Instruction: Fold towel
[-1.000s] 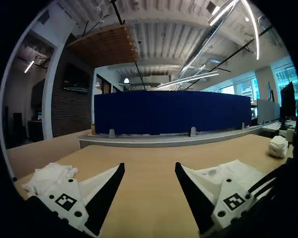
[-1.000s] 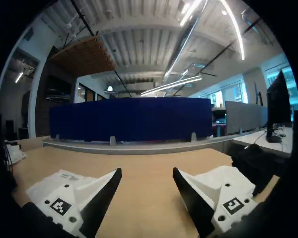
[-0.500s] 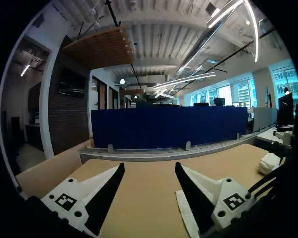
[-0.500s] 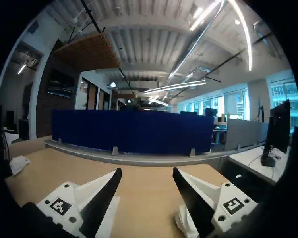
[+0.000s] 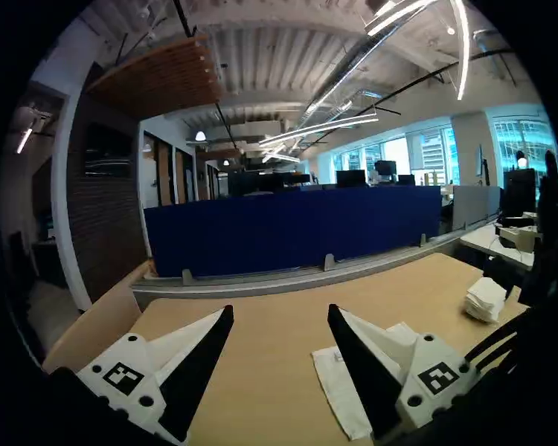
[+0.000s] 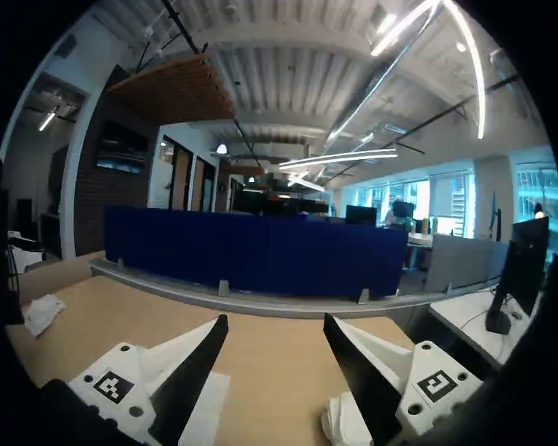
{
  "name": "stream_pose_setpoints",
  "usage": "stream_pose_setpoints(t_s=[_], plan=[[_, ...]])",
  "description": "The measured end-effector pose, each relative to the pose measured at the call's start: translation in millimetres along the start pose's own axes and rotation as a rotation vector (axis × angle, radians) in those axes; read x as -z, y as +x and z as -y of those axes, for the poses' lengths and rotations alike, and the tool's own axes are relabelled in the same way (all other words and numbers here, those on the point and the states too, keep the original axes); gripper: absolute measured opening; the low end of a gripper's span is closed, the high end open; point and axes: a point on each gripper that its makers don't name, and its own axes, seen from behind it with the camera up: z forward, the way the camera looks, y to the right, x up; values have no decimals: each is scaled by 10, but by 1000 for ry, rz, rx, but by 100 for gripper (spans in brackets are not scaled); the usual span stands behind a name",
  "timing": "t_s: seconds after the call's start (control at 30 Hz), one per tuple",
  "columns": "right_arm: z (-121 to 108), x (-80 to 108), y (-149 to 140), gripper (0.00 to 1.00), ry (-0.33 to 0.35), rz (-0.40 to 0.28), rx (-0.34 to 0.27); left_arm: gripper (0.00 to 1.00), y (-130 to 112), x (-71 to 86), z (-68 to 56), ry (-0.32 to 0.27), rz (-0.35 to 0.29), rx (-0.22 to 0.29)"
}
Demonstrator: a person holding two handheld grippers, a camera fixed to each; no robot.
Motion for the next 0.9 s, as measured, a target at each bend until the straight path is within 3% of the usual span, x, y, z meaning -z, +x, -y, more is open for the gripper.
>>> stream_pose_setpoints(t_s=[0.27, 0.4, 0.67, 0.9], plan=[[419, 39, -143, 100, 184, 147, 108, 94, -122, -39, -264, -147, 114, -13], [566, 49, -165, 100, 242, 182, 149, 94, -121, -32, -360, -202, 147, -8], [750, 44, -373, 100, 310, 227, 171, 94, -262, -88, -369, -203, 169, -24], [813, 43, -790, 100, 336, 290, 178, 94, -645, -92, -518, -239, 225, -47]])
